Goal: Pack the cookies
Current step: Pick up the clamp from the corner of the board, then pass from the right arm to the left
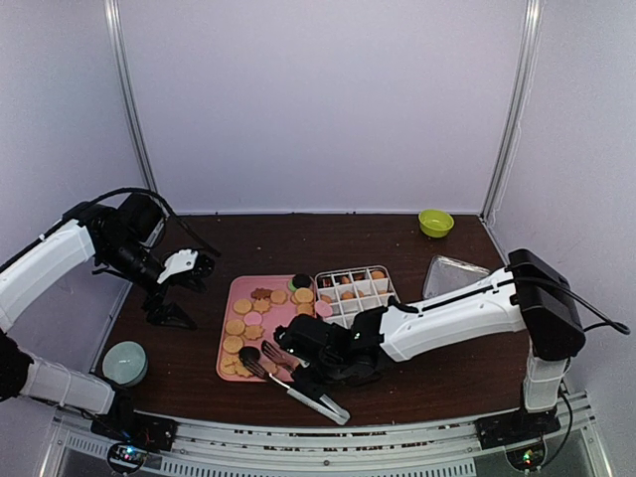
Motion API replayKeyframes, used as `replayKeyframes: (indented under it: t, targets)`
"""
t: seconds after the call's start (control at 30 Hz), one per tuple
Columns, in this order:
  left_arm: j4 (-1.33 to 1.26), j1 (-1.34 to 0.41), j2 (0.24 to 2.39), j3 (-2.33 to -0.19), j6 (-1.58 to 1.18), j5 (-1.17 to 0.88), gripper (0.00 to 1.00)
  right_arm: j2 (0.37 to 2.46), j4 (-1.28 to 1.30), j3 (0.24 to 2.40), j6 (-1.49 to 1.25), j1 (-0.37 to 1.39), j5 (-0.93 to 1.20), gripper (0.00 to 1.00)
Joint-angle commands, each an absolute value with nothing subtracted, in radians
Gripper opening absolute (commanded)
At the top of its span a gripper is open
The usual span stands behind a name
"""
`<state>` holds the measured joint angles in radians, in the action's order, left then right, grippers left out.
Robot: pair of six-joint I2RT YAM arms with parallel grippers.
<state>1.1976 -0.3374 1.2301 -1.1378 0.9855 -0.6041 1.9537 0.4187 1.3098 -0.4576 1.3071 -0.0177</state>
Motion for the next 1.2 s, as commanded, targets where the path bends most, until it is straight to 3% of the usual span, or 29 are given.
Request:
replayKeyframes:
  t: [0.0,0.37,1.03,1.17]
  targets:
    - [1.176,-0.352,1.236,-1.132,0.994,-0.604,0.89,1.932,0.435,1.312,-0.46,1.316,-0.071,0.0]
    - [1.176,-0.478,1.248,-1.174,1.004,-0.587,0.81,1.896,0.63,1.514,-0.33,1.305,-0.212,0.0]
    - [1.181,-0.601,1.298,-1.296,0.919,-0.561,0.5,1.886,0.707,1.747,-0.124,1.292,-0.24,0.0]
    - [1.188,-0.6,1.309,-1.302,0.914,-0.563,0.39,1.881,0.702,1.758,-0.116,1.293,-0.249,0.0]
